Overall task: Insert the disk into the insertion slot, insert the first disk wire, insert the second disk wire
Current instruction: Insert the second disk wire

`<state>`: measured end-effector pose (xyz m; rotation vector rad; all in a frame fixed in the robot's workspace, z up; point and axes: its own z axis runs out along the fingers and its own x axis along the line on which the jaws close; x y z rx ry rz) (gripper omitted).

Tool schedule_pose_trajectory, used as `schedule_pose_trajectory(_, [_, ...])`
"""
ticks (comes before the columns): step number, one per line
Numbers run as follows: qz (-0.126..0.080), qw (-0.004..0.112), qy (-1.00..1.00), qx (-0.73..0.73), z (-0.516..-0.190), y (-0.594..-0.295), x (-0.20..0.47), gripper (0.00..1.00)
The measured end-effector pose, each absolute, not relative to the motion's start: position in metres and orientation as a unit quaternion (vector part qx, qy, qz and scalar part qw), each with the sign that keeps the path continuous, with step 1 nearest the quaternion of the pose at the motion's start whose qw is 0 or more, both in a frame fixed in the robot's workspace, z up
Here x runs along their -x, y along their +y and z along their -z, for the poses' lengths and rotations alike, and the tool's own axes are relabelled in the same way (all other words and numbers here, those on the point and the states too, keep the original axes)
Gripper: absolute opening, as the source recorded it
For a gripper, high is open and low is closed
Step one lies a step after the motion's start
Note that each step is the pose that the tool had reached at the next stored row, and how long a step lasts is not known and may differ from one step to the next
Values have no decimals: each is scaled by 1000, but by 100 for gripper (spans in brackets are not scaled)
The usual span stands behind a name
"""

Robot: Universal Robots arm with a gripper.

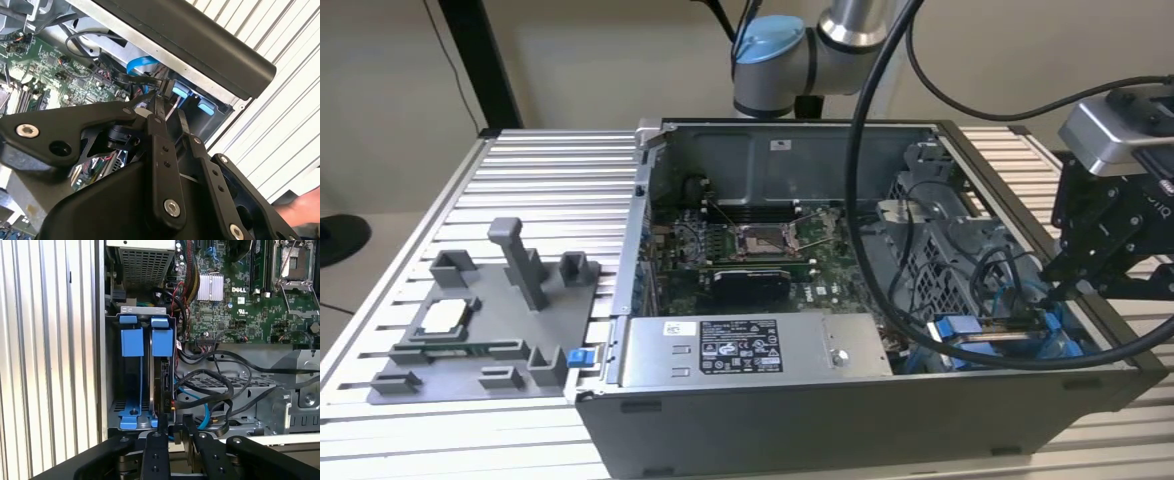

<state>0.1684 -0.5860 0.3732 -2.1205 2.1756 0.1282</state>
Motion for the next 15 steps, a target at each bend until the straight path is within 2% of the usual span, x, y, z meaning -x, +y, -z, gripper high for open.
schedule_pose_trajectory(10, [-42, 50, 715, 697, -373, -586, -168, 0])
schedule_pose_trajectory(15, [-55, 38, 715, 696, -373, -586, -178, 0])
